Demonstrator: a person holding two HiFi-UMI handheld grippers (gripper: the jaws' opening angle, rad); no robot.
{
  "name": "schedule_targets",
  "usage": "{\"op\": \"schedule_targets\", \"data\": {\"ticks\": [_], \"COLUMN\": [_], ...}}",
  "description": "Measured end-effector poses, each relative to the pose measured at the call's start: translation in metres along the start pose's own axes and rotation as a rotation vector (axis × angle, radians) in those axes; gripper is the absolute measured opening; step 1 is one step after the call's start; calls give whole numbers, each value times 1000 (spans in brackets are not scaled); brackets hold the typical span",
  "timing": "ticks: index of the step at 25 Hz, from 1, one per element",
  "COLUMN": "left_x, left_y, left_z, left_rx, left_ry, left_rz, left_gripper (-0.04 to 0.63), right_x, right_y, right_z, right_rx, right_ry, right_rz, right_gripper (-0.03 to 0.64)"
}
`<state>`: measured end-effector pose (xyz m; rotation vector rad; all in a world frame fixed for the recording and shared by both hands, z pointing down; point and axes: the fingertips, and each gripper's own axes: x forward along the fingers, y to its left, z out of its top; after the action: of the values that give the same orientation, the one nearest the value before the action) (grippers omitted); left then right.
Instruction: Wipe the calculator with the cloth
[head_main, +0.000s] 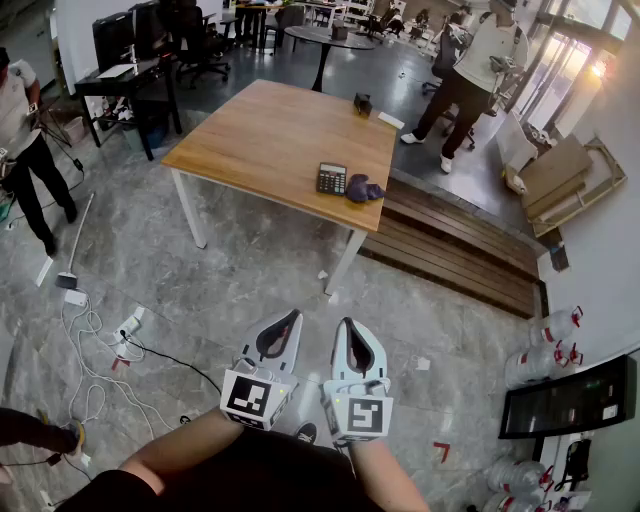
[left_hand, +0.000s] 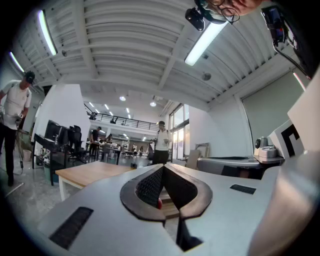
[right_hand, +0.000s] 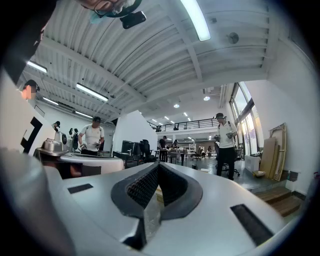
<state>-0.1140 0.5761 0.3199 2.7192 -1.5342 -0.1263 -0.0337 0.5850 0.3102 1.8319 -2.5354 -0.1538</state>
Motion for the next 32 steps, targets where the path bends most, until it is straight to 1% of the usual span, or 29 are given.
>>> {"op": "schedule_targets", "data": {"ticks": [4, 10, 13, 16, 19, 22, 24, 28, 32], "left_x": [-1, 12, 23, 32, 41, 52, 64, 94, 150], "left_y": [-14, -29, -39, -50, -57, -56, -51, -35, -2], "left_z": [-5, -9, -14, -18, -19, -24, -31, -55, -69], "left_rx": [9, 6, 3, 3, 12, 13, 3, -14, -35], "left_ry": [20, 41, 56, 65, 53, 45, 55, 91, 111], "left_rz": [-12, -5, 2, 19, 51, 85, 94, 85, 69], "left_gripper": [6, 6, 6, 6, 6, 6, 6, 6, 6], "right_x": [-10, -13, -14, -18, -21, -17, -6, 29, 88], "right_y": [-5, -25, -42, -64, -86, -100, -108, -119, -133], "right_z": [-4, -7, -13, -13, -13, -19, -27, -48, -63], "right_rx": [16, 19, 58, 98, 97, 95, 101, 115, 113], "right_ry": [10, 14, 16, -1, 5, -8, 2, 41, 63], "right_rz": [-1, 7, 8, 4, -6, 9, 12, 8, -1], "right_gripper": [15, 15, 15, 15, 15, 15, 15, 15, 15]}}
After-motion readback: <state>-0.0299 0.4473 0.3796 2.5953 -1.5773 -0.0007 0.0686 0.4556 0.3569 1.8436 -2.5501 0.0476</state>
